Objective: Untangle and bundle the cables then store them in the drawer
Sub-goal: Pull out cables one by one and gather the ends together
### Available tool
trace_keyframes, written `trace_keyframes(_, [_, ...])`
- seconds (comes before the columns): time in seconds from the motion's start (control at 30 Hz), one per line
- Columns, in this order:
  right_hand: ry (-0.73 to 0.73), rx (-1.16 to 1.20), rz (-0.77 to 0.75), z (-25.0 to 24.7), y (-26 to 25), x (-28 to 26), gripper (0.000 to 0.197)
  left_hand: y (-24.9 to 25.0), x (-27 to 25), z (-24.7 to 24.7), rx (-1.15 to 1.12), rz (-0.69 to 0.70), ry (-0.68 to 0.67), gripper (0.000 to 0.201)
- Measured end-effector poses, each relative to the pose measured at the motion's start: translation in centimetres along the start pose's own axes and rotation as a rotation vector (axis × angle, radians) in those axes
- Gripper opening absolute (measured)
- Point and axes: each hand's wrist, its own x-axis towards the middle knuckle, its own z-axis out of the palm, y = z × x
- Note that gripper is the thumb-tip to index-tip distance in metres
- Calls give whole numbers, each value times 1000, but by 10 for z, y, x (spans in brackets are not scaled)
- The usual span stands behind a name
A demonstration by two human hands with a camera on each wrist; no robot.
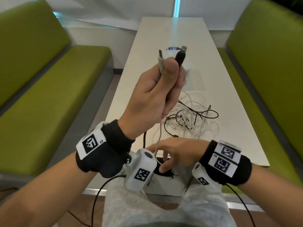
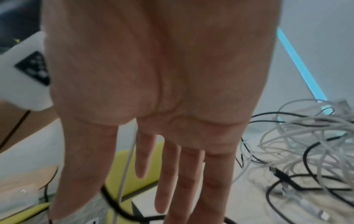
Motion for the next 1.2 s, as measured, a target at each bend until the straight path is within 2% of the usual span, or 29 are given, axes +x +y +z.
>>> trace_keyframes(0.1, [-11, -30, -43, 13, -2, 4, 23, 1, 2, -1, 14, 37, 21, 37])
trace_keyframes(0.17, [-43, 7, -42, 17, 2, 2, 16, -2, 3, 0, 39, 38, 24, 40])
trace_keyframes(0.27, [-51, 50, 5, 15, 11, -5, 29, -13, 4, 2, 86, -4, 23, 48])
trace_keyframes(0.33, [45, -7, 78, 10, 22, -9, 35, -22, 5, 1, 109, -50, 33, 47])
trace_keyframes(0.47, [281, -88, 304, 0, 54, -7, 28, -41, 9, -6, 108, -149, 69, 34])
trace_keyframes(0.6, [418, -99, 481, 6, 77, 12, 28, -59, 13, -12, 215, -232, 58, 39])
trace_keyframes(0.7, [457, -154, 513, 18, 82, 27, 30, -74, 16, -20, 269, -270, 62, 41])
trace_keyframes(0.83, [505, -285, 435, 25, 88, 37, 30, -92, 19, -31, 280, -317, 88, 38])
trace_keyframes(1.0, [565, 39, 397, -9, 99, 26, 15, -110, 25, -33, 309, -363, 102, 41])
trace_keyframes(1.1, [774, 363, 242, -33, 99, 10, 5, -124, 30, -35, 279, -410, 122, 42])
trace_keyframes(1.2, [943, 688, 41, -54, 91, -3, 6, -136, 33, -35, 232, -447, 119, 42])
